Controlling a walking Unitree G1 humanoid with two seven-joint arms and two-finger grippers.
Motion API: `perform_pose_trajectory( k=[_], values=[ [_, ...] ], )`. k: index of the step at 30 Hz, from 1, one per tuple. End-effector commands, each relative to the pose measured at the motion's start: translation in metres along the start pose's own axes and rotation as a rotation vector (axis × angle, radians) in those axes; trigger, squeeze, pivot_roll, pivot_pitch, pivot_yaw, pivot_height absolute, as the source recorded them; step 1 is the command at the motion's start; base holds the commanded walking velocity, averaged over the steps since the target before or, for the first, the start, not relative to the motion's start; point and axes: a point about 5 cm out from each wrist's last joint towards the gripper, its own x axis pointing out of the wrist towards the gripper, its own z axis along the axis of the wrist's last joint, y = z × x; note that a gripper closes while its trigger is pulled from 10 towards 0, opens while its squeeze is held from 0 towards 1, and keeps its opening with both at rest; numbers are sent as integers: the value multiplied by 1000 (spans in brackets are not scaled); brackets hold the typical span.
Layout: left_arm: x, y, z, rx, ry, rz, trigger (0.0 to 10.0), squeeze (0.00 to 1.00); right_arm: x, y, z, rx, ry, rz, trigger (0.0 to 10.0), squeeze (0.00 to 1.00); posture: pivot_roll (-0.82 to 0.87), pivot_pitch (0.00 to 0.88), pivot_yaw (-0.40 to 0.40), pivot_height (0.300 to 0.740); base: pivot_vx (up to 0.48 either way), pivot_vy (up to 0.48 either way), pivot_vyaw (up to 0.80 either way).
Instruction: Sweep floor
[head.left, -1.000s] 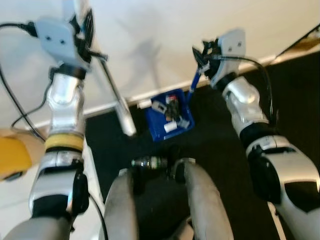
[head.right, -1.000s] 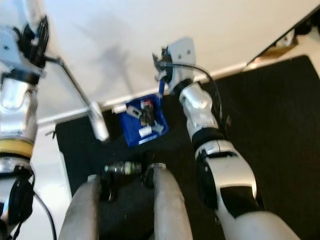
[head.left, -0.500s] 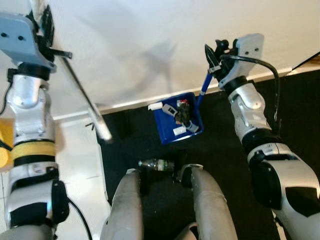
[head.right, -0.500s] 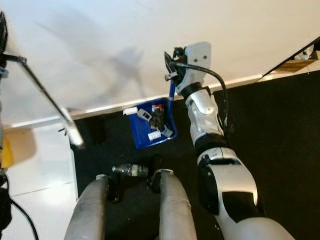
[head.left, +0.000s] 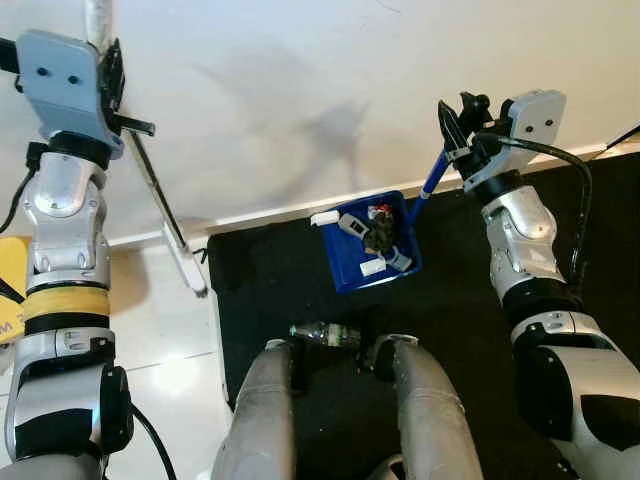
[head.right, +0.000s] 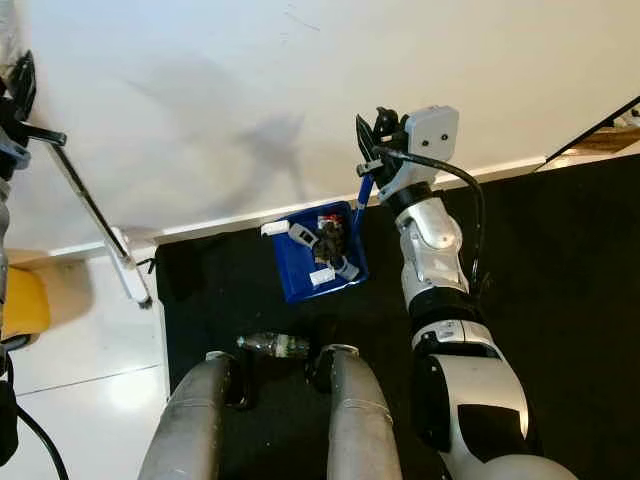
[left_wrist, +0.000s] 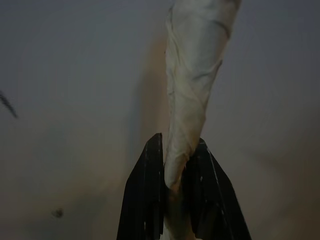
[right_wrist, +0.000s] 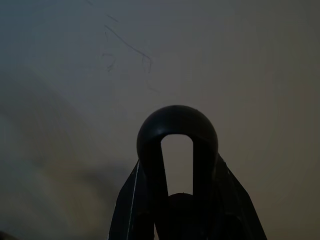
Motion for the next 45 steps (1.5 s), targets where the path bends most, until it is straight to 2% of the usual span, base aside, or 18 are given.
perform_pose_trajectory(
  k=[1, 3, 5, 6, 8, 12, 17, 21, 24, 26, 29, 32, 33, 35, 37, 39, 42, 45],
  values=[
    [-4, -1, 1, -34, 6, 22, 10000, 0, -8, 11, -15, 115, 31, 10, 10000, 0, 79, 289, 68, 740, 0, 0, 0],
    [-5, -5, 0, -76, 14, 30, 10000, 0, -9, 10, -14, 116, 29, 9, 10000, 0, 77, 271, 62, 740, 0, 0, 0],
    [-10, -18, -4, -192, 62, 53, 10000, 0, -11, 7, -13, 115, 26, 7, 10000, 0, 72, 242, 53, 740, 0, 0, 0],
    [-10, -18, -4, -192, 62, 53, 10000, 0, -11, 7, -13, 115, 26, 7, 10000, 0, 72, 242, 53, 740, 0, 0, 0],
    [-16, -35, -10, -296, 130, 57, 10000, 0, -16, 5, -16, 119, 44, 1, 10000, 0, 66, 213, 46, 740, 0, 0, 0],
    [-24, -56, -20, -295, 245, 3, 10000, 0, -25, 1, -24, 115, 83, -18, 10000, 0, 62, 183, 41, 740, 0, 0, 0],
    [-30, -71, -23, -240, 337, -56, 10000, 0, -31, -2, -26, 120, 91, -43, 10000, 0, 57, 158, 44, 740, 0, 0, 0],
    [-31, -72, -17, -234, 346, -73, 10000, 0, -31, -2, -24, 137, 77, -65, 10000, 0, 51, 138, 46, 740, 0, 0, 0],
    [-29, -67, -14, -247, 334, -53, 10000, 0, -31, -2, -24, 142, 72, -70, 10000, 0, 52, 130, 46, 740, 0, 0, 0],
    [-21, -48, -4, -260, 300, 29, 10000, 0, -29, 1, -23, 159, 64, -80, 10000, 0, 64, 119, 46, 740, 0, 0, 0],
    [-15, -34, 6, -273, 277, 61, 10000, 0, -29, 2, -25, 169, 64, -88, 10000, 0, 74, 114, 48, 740, 0, 0, 0],
    [-10, -12, 12, -189, 309, 119, 10000, 0, -29, 4, -27, 181, 67, -103, 10000, 0, 91, 105, 55, 740, 0, 0, 0],
    [-10, -12, 12, -189, 309, 119, 10000, 0, -29, 4, -27, 181, 67, -103, 10000, 0, 91, 105, 55, 740, 0, 0, 0],
    [-12, 9, 7, -167, 376, 200, 10000, 0, -28, 5, -26, 190, 59, -116, 10000, 0, 99, 98, 63, 740, 0, 0, 0],
    [-14, 16, 6, -181, 395, 226, 10000, 0, -27, 6, -26, 192, 56, -119, 10000, 0, 99, 98, 63, 740, 0, 0, 0],
    [-21, 32, 2, -102, 395, 276, 10000, 0, -27, 5, -25, 196, 47, -131, 10000, 0, 104, 91, 73, 740, 0, 0, 0],
    [-27, 41, 0, -47, 402, 258, 10000, 0, -27, 4, -25, 198, 43, -142, 10000, 0, 107, 85, 75, 740, 0, 0, 0],
    [-28, 43, -1, -53, 407, 241, 10000, 0, -27, 3, -25, 198, 43, -145, 10000, 0, 107, 85, 75, 740, 0, 0, 0]
  ],
)
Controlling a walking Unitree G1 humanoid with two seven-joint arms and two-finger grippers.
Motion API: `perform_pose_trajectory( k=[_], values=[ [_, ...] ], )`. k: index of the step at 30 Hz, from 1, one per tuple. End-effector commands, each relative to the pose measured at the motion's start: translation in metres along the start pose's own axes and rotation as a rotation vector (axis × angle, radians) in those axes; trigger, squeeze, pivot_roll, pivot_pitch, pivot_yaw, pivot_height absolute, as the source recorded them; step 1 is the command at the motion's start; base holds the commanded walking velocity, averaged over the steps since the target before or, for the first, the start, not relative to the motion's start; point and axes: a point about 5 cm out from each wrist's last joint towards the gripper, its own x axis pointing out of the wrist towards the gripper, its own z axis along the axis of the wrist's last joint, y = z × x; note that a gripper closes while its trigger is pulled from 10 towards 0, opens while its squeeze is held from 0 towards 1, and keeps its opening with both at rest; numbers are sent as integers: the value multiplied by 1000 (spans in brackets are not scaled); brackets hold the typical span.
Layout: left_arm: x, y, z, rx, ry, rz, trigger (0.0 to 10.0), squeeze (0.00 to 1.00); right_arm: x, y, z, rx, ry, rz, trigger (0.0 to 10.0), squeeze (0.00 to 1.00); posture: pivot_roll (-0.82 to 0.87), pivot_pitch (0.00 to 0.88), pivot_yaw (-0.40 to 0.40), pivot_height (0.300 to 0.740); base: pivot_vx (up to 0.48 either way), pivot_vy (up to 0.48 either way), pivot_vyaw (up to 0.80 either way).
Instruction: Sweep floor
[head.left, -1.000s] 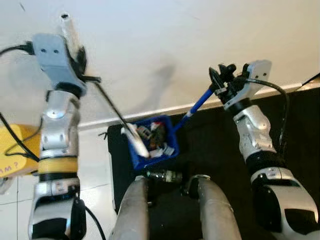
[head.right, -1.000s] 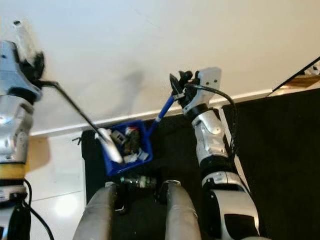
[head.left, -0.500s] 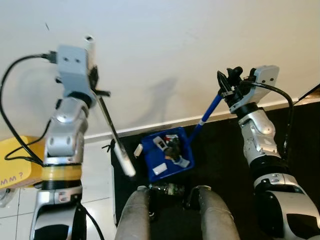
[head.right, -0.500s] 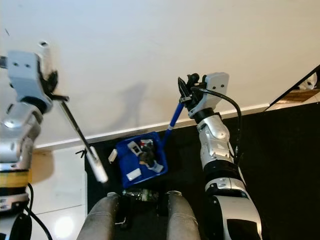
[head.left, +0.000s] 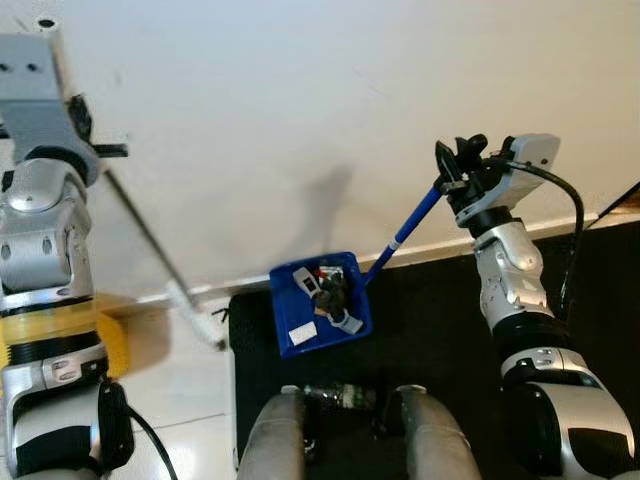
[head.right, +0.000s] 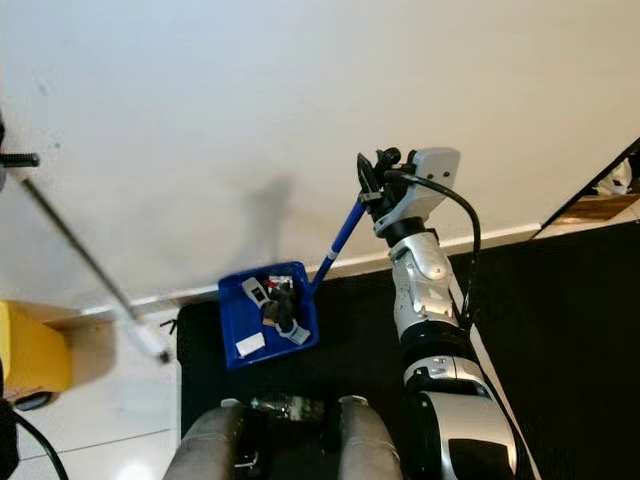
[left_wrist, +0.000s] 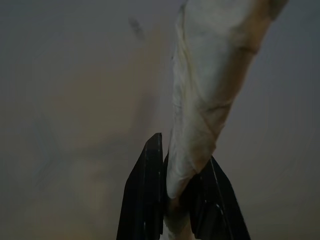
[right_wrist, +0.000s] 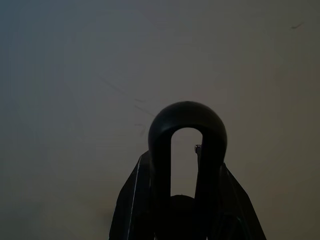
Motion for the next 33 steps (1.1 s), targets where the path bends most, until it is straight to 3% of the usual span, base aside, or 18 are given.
perform_pose_trajectory(
  k=[1, 2, 6, 10, 12, 14, 22, 25, 29, 33],
  values=[
    [-1, 8, 8, 31, -41, 4, 10000, 0, 2, 1, 4, 24, -37, -11, 10000, 0, 107, 85, 75, 740, 0, 0, 0],
    [-2, 9, 1, 9, 0, -19, 10000, 0, 2, 0, 4, 23, -39, -16, 10000, 0, 110, 80, 76, 740, 0, 0, 0],
    [-13, -16, -35, 33, 221, -140, 10000, 0, 2, -5, 8, 29, -65, -54, 10000, 0, 115, 59, 102, 740, 0, 0, 0],
    [-22, -31, -41, -34, 229, -138, 10000, 0, 3, -6, 11, 54, -97, -89, 10000, 0, 120, 34, 137, 740, 0, 0, 0],
    [-28, -37, -43, 54, 195, -160, 10000, 0, 2, -7, 13, 69, -119, -111, 10000, 0, 116, 28, 138, 740, 0, 0, 0],
    [-29, -37, -43, 93, 184, -181, 10000, 0, 2, -7, 15, 78, -130, -118, 10000, 0, 115, 23, 134, 740, 0, 0, 0],
    [-36, -52, -65, -48, 255, -245, 10000, 0, 3, -13, 20, 170, -148, -166, 10000, 0, 104, 14, 97, 740, 0, 0, 0],
    [-42, -58, -75, -27, 257, -202, 10000, 0, 3, -12, 15, 133, -115, -145, 10000, 0, 101, 16, 74, 740, 0, 0, 0],
    [-42, -50, -82, 50, 234, -155, 10000, 0, 0, -11, 6, 105, -65, -123, 10000, 0, 106, 26, 56, 740, 0, 0, 0],
    [-37, -34, -80, 50, 189, -65, 10000, 0, -3, -15, -1, 159, -36, -146, 10000, 0, 115, 34, 48, 740, 0, 0, 0]
  ],
)
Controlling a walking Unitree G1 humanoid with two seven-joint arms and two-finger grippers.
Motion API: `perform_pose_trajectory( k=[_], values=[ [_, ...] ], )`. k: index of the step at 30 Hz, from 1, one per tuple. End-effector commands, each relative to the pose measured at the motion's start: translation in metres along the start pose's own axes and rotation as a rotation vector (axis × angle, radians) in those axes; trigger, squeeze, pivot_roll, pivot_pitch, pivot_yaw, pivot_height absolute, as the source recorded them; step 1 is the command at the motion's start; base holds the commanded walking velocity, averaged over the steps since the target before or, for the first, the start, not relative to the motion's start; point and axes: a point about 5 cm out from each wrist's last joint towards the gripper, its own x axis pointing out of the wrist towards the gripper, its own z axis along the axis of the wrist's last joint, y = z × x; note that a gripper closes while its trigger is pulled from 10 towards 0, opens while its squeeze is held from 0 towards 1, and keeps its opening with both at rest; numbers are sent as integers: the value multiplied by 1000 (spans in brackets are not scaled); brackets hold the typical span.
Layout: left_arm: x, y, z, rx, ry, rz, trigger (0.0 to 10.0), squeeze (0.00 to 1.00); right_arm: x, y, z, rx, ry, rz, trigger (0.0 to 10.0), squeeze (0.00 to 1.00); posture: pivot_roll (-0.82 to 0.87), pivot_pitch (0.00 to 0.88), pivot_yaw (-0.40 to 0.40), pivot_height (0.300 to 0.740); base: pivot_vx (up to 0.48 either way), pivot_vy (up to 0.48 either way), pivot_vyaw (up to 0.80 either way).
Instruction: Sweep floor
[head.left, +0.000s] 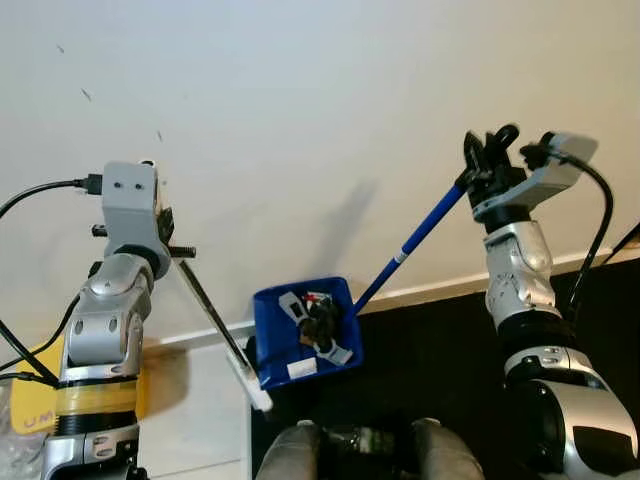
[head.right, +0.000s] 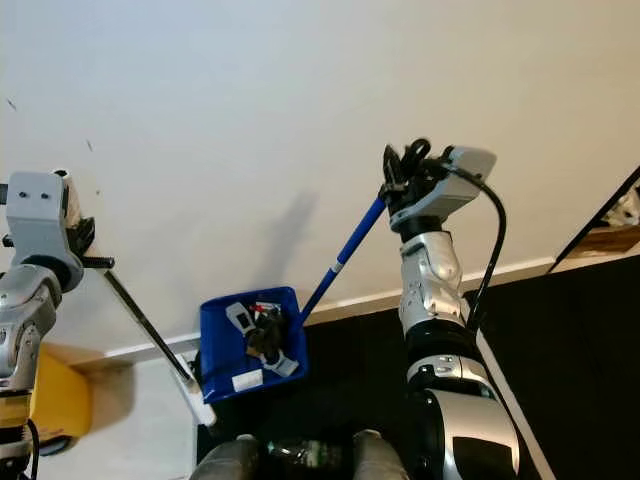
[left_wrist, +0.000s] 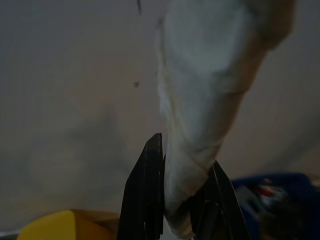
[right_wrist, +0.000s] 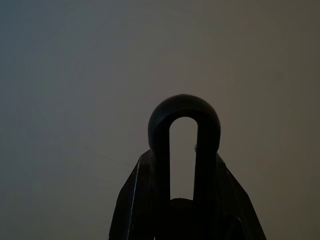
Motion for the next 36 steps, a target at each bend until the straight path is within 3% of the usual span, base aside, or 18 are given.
perform_pose_trajectory(
  k=[1, 4, 5, 9, 10, 14, 18, 19, 21, 30, 32, 36],
  values=[
    [-2, 21, 10, 53, -67, 95, 10000, 0, 4, 2, 4, 40, -23, -8, 10000, 0, 119, 36, 49, 740, 0, 0, 0],
    [-3, 25, 10, 67, -73, 104, 10000, 0, 5, 2, 6, 49, -34, -19, 10000, 0, 120, 33, 58, 740, 0, 0, 0],
    [-3, 27, 10, 70, -74, 106, 10000, 0, 8, 3, 11, 124, -69, -29, 10000, 0, 135, 39, 59, 740, 0, 0, 0],
    [-3, 28, 11, 76, -77, 106, 10000, 0, 7, -2, 9, 212, -73, -83, 10000, 0, 125, 38, 67, 740, 0, 0, 0],
    [-3, 29, 12, 85, -79, 104, 10000, 0, 8, -1, 10, 277, -93, -80, 10000, 0, 150, 43, 71, 740, 0, 0, 0],
    [-2, 28, 13, 95, -92, 91, 10000, 0, 13, 8, 24, 396, -167, 8, 10000, 0, 134, 37, 87, 740, 0, 0, 0],
    [1, 28, 14, 105, -96, 86, 10000, 0, 10, 2, 16, 386, -132, -10, 10000, 0, 149, 41, 90, 740, 0, 0, 0],
    [3, 29, 17, 101, -106, 82, 10000, 0, 6, -3, 5, 308, -70, -37, 10000, 0, 116, 34, 93, 740, 0, 0, 0],
    [3, 29, 17, 104, -107, 85, 10000, 0, 4, -6, 3, 285, -50, -47, 10000, 0, 138, 43, 90, 740, 0, 0, 0],
    [2, 29, 13, 131, -113, 90, 10000, 0, 3, -5, 7, 194, -38, 13, 10000, 0, 125, 57, 86, 740, 0, 0, 0],
    [3, 32, 15, 173, -135, 82, 10000, 0, 2, -5, 6, 124, -18, 32, 10000, 0, 119, 75, 80, 740, 0, 0, 0],
    [2, 32, 14, 177, -144, 17, 10000, 0, 1, -8, 6, 90, -10, 34, 10000, 0, 118, 100, 80, 740, 0, 0, 0]
  ],
)
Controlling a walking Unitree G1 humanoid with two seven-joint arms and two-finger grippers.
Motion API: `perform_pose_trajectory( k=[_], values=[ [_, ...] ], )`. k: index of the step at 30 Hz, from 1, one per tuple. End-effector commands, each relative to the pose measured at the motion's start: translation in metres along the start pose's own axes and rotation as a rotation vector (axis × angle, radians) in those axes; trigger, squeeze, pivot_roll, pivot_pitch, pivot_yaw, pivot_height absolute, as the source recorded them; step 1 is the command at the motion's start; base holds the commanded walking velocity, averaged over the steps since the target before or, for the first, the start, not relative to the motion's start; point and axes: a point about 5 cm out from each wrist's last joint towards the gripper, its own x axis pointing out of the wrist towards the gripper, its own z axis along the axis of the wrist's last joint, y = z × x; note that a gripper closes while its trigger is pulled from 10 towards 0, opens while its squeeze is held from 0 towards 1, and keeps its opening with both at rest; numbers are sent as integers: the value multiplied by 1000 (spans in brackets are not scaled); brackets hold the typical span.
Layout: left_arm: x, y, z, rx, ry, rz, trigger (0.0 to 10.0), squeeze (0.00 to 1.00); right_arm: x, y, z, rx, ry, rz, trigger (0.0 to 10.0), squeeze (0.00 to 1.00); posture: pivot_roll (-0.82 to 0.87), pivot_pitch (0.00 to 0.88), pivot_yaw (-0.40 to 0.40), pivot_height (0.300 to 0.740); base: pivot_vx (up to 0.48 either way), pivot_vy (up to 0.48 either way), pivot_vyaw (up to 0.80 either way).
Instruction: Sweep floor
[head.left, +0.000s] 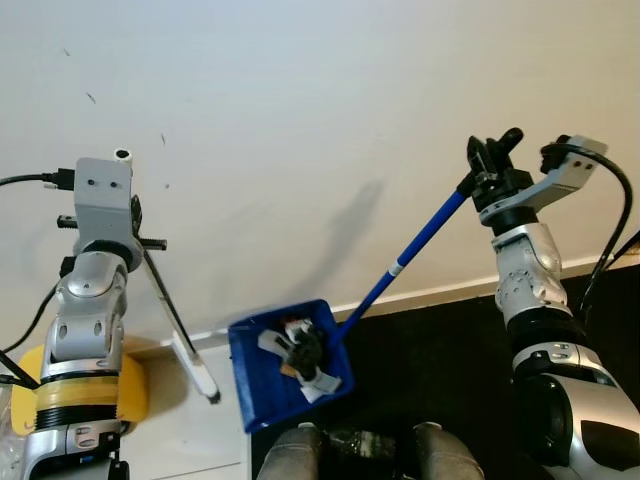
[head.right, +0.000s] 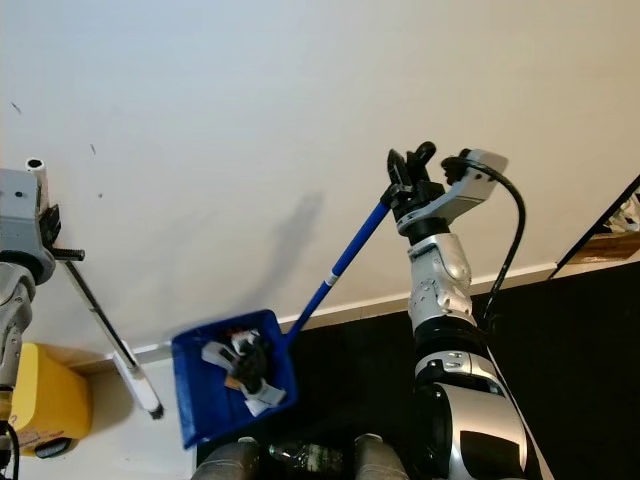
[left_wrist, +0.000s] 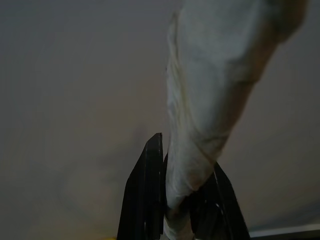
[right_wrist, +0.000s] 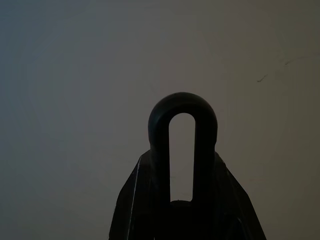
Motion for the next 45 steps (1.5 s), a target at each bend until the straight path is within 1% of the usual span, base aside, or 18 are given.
perform_pose_trajectory(
  k=[1, 2, 3, 6, 8, 10, 14, 15, 19, 20, 23, 26, 28, 32, 37, 38, 40, 45],
  values=[
    [-2, 8, 4, 50, -32, -51, 10000, 0, 1, -1, 3, -10, -26, -8, 10000, 0, 116, 116, 80, 740, 0, 0, 0],
    [-3, 6, 4, 52, -35, -87, 10000, 0, 1, -1, 3, -27, -21, -7, 10000, 0, 116, 121, 81, 740, 0, 0, 0],
    [-3, 6, 4, 52, -35, -87, 10000, 0, 1, -1, 3, -27, -21, -7, 10000, 0, 116, 121, 81, 740, 0, 0, 0],
    [-6, -1, 4, 27, -59, -202, 10000, 0, 5, 2, 4, -70, -8, 4, 10000, 0, 117, 168, 83, 740, 0, 0, 0],
    [-7, -2, 4, 18, -63, -218, 10000, 0, 6, 3, 4, -76, -6, 8, 10000, 0, 117, 174, 83, 740, 0, 0, 0],
    [-5, -6, 3, 6, -72, -253, 10000, 0, 10, 8, 5, -114, 3, 31, 10000, 0, 121, 209, 76, 740, 0, 0, 0],
    [-2, -12, 1, 12, -77, -278, 10000, 0, 13, 11, 5, -154, 13, 52, 10000, 0, 124, 231, 70, 740, 0, 0, 0],
    [0, -19, -1, 4, -90, -308, 10000, 0, 16, 12, 7, -199, 23, 66, 10000, 0, 120, 254, 65, 740, 0, 0, 0],
    [1, -25, -1, -33, -108, -346, 10000, 0, 17, 9, 10, -234, 25, 64, 10000, 0, 110, 283, 58, 740, 0, 0, 0],
    [2, -32, 1, -44, -140, -371, 10000, 0, 17, 3, 15, -256, 22, 41, 10000, 0, 107, 298, 57, 740, 0, 0, 0],
    [3, -35, 2, -60, -163, -391, 10000, 0, 16, -2, 18, -290, 15, 19, 10000, 0, 102, 323, 62, 740, 0, 0, 0],
    [4, -36, 2, -67, -170, -395, 10000, 0, 16, -3, 19, -302, 13, 13, 10000, 0, 102, 323, 62, 740, 0, 0, 0],
    [4, -36, 4, -84, -191, -413, 10000, 0, 16, -5, 21, -340, 0, -5, 10000, 0, 107, 353, 72, 740, 0, 0, 0],
    [4, -35, 5, -83, -204, -432, 10000, 0, 17, 0, 21, -362, -21, -13, 10000, 0, 128, 376, 83, 740, 0, 0, 0],
    [-4, -35, 1, -98, -198, -475, 10000, 0, 27, 14, 22, -366, -51, -4, 10000, 0, 170, 400, 100, 740, 0, 0, 0],
    [-4, -35, 1, -98, -198, -475, 10000, 0, 27, 14, 22, -366, -51, -4, 10000, 0, 170, 400, 100, 740, 0, 0, 0],
    [-8, -34, -2, -93, -196, -479, 10000, 0, 33, 22, 26, -401, -72, 13, 10000, 0, 187, 405, 101, 740, 0, 0, 0],
    [-11, -32, -4, -95, -194, -470, 10000, 0, 38, 30, 26, -428, -74, 32, 10000, 0, 198, 405, 100, 740, 0, 0, 0]
  ],
)
